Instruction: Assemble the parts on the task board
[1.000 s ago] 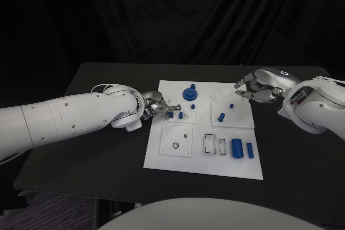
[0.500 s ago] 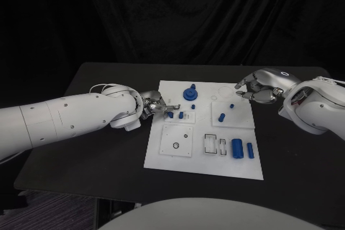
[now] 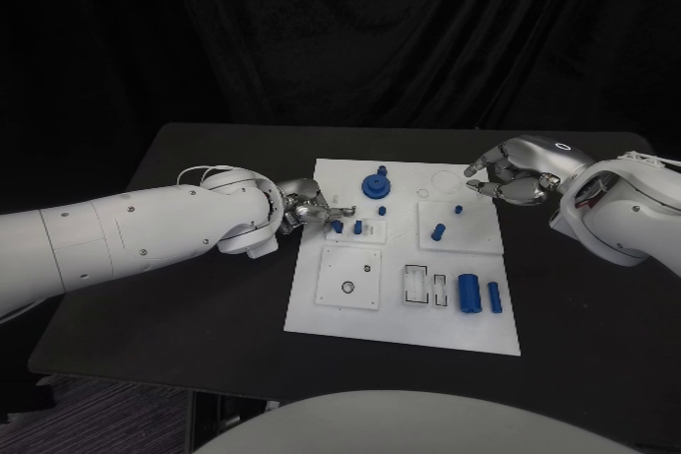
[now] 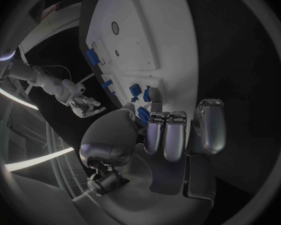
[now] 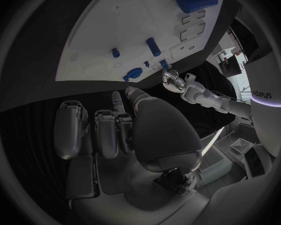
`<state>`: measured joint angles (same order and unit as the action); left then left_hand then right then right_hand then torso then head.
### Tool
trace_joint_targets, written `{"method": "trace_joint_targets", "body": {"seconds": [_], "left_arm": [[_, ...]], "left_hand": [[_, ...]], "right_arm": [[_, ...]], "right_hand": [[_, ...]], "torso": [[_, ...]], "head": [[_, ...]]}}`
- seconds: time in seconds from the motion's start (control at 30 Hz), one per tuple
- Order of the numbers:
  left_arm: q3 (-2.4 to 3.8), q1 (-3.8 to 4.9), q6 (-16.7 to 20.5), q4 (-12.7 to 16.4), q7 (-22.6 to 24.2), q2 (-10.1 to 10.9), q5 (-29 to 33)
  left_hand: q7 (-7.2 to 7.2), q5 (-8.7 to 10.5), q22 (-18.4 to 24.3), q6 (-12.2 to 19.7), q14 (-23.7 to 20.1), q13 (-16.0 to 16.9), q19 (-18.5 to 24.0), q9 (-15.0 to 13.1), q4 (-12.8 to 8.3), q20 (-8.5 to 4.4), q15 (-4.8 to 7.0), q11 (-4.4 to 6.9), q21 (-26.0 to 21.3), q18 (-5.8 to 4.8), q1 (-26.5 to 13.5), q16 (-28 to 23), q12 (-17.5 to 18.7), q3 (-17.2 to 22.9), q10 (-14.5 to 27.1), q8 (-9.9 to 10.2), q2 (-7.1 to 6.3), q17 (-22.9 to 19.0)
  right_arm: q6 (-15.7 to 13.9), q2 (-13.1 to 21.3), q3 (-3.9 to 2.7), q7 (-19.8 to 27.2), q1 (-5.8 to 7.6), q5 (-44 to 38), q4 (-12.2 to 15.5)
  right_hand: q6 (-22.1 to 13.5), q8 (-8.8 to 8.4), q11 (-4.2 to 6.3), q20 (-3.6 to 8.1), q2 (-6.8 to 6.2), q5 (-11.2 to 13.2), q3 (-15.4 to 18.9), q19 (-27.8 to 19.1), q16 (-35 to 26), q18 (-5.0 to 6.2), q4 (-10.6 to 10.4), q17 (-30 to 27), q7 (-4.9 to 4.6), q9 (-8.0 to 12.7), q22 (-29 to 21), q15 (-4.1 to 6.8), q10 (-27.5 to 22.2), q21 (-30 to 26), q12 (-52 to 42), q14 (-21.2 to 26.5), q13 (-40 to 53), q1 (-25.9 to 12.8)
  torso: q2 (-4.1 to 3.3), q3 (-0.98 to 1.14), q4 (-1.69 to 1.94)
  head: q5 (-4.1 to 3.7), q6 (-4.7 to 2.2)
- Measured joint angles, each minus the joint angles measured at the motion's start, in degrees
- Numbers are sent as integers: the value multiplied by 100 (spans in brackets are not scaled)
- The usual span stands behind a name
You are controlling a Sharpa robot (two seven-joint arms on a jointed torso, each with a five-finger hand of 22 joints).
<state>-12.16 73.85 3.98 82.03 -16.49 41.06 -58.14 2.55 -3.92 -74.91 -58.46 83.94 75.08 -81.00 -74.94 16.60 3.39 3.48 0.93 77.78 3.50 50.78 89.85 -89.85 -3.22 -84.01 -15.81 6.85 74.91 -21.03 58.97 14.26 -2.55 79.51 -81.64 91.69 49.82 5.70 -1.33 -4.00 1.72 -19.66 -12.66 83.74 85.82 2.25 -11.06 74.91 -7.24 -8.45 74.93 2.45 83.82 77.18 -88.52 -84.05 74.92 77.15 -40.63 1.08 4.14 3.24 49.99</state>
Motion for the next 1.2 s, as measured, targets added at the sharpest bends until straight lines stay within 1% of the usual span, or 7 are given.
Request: {"method": "trace_joint_targets", "body": {"seconds": [0.3, 0.43, 0.63, 1.0, 1.07, 1.13, 1.2], "left_arm": [[-3, -4, 66, -5, 75, -27, -23], [-3, -4, 100, -7, 105, -28, -28], [-3, -5, 149, -7, 143, -27, -32], [-4, -5, 260, -2, 203, -11, -56], [-4, -6, 350, 5, 249, 14, -123], [-4, -7, 504, 11, 316, 45, -243], [-4, -7, 768, 23, 441, 95, -454]], "left_hand": [[-20, -24, 0, 22, 0, 0, -21, 1, -14, -21, 0, 0, 0, 0, 85, 0, 0, -13, 0, -26, 85, 0], [-20, -50, 0, 21, 0, 0, -20, 1, -16, -21, 0, 0, 0, 0, 91, 0, 0, -16, 0, -26, 90, 0], [-20, -84, 0, 21, 0, 0, -20, 1, 0, -21, 0, 0, 0, 0, 146, 0, 0, -32, 0, -96, 146, 0], [-20, -85, 0, 21, 0, 0, -41, 1, -10, -42, 0, 0, 0, 0, 198, 0, 0, -41, 0, -138, 148, 0], [-21, -113, 0, 21, 0, 0, -41, 1, -16, -42, 0, 0, 3, 0, 262, 0, 0, -48, 0, -179, 138, 0], [-44, -245, 0, 45, 0, 0, -67, 1, -39, -68, 0, 18, 31, 0, 455, 0, 0, -73, 18, -253, 86, 0], [-80, -418, 0, 88, 0, 0, -72, 2, -39, -72, 0, 32, 31, 0, 653, 0, 0, -120, 5, -328, 9, 0]], "right_arm": [[17, -4, 0, -8, -2, 59, -5], [23, -4, 0, -11, -2, 73, -6], [31, -4, 0, -14, -3, 85, -7], [46, -3, 0, -20, -3, 93, -8], [47, 5, 0, -21, -3, 94, -7], [47, 12, 0, -21, -3, 95, -2], [47, 21, 0, -21, -4, 95, 1]], "right_hand": [[0, 0, 0, 0, 0, 0, -20, 0, 0, 0, 21, 0, 0, 5, 0, 0, 0, -30, 0, 0, 0, 0], [0, 0, 0, 0, 0, 0, -25, 0, -20, 0, 25, 0, 0, 5, 0, 0, 0, -30, 0, 0, 0, 0], [0, 0, 0, 0, 0, 0, -25, 0, -20, 0, 25, 0, 0, 5, -1, 0, 0, -30, 0, 0, 0, 0], [0, 0, 0, 0, 0, 0, -24, 0, -20, 0, 25, 0, 0, 4, -1, 0, 0, -30, 0, 0, 0, 0], [0, 0, 0, 0, 0, 0, -24, 0, -20, 0, 25, 0, 0, 4, -1, 0, 0, -30, 0, 0, 0, 0], [0, 0, 0, 0, 0, 0, -24, 0, -20, 0, 25, 0, 0, 4, -1, 0, 0, -30, 0, 0, 0, 0], [0, 0, 0, 0, 0, 0, -40, 0, -20, 0, 41, 0, 0, 9, -2, 0, 0, -30, 0, 0, 0, 0]], "torso": [[-1, 1, -2], [-2, 1, -3], [-2, 2, -3], [-3, 1, -3], [-3, 1, -1], [-2, 1, 1], [-1, 1, 1]], "head": [[1, 0], [-3, 0], [9, 0], [10, 0], [-3, 0], [-16, 0], [-31, 0]]}}
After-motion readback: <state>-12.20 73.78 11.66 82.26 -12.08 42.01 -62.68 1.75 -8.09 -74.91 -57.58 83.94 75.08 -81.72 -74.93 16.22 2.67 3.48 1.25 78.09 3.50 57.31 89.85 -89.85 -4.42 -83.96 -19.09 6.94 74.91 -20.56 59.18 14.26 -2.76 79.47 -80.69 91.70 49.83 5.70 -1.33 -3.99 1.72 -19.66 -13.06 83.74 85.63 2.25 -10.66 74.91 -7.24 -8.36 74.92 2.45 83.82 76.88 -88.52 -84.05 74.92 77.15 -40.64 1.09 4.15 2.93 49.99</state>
